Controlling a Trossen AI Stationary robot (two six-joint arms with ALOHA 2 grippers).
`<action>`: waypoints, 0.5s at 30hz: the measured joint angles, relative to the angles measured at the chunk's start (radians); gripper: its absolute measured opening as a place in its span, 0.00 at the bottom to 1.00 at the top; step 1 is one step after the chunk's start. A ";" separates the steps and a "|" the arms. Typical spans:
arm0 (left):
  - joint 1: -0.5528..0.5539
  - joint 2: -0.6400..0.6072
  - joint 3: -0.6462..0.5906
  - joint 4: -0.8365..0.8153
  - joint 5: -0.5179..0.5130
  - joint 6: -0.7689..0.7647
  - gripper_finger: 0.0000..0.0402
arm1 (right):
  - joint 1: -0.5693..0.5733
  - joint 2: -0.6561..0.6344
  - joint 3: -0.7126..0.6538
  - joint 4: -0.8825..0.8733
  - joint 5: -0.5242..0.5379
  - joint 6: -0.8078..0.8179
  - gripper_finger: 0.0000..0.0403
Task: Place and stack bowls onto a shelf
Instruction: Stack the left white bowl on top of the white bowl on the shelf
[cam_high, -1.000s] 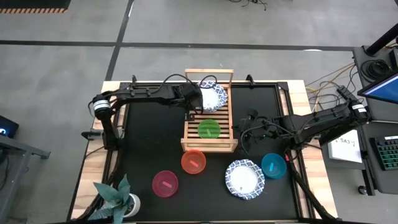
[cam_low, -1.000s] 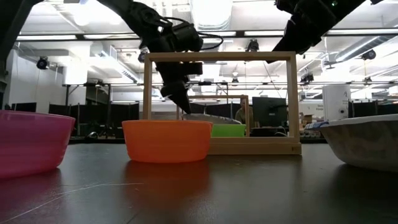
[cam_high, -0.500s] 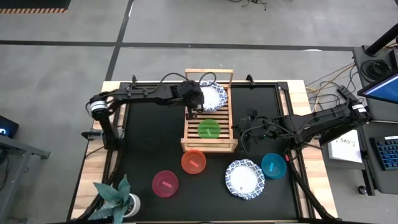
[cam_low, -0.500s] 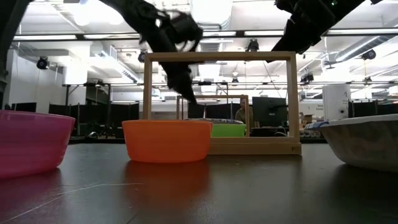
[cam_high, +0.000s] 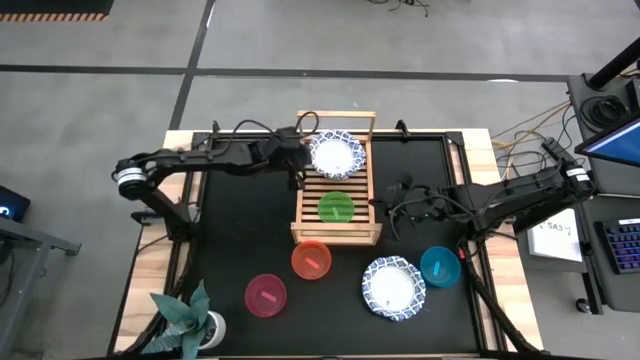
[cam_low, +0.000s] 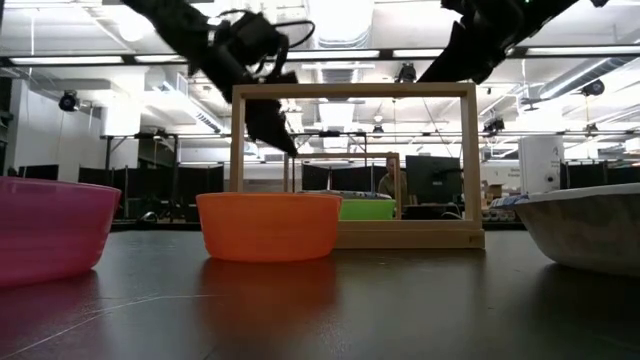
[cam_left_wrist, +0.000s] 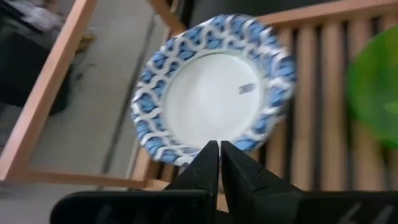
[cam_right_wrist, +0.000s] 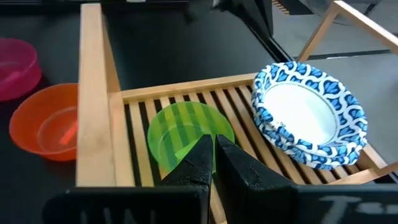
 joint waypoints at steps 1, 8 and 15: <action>0.005 0.004 -0.022 0.041 -0.022 0.017 0.00 | -0.005 0.000 0.000 0.003 0.000 -0.005 0.02; 0.067 0.058 -0.046 0.191 -0.048 0.097 0.00 | -0.039 0.000 0.000 0.014 -0.001 -0.009 0.02; 0.128 0.093 -0.040 0.186 0.109 0.036 0.00 | -0.047 0.000 -0.003 0.014 0.000 -0.010 0.02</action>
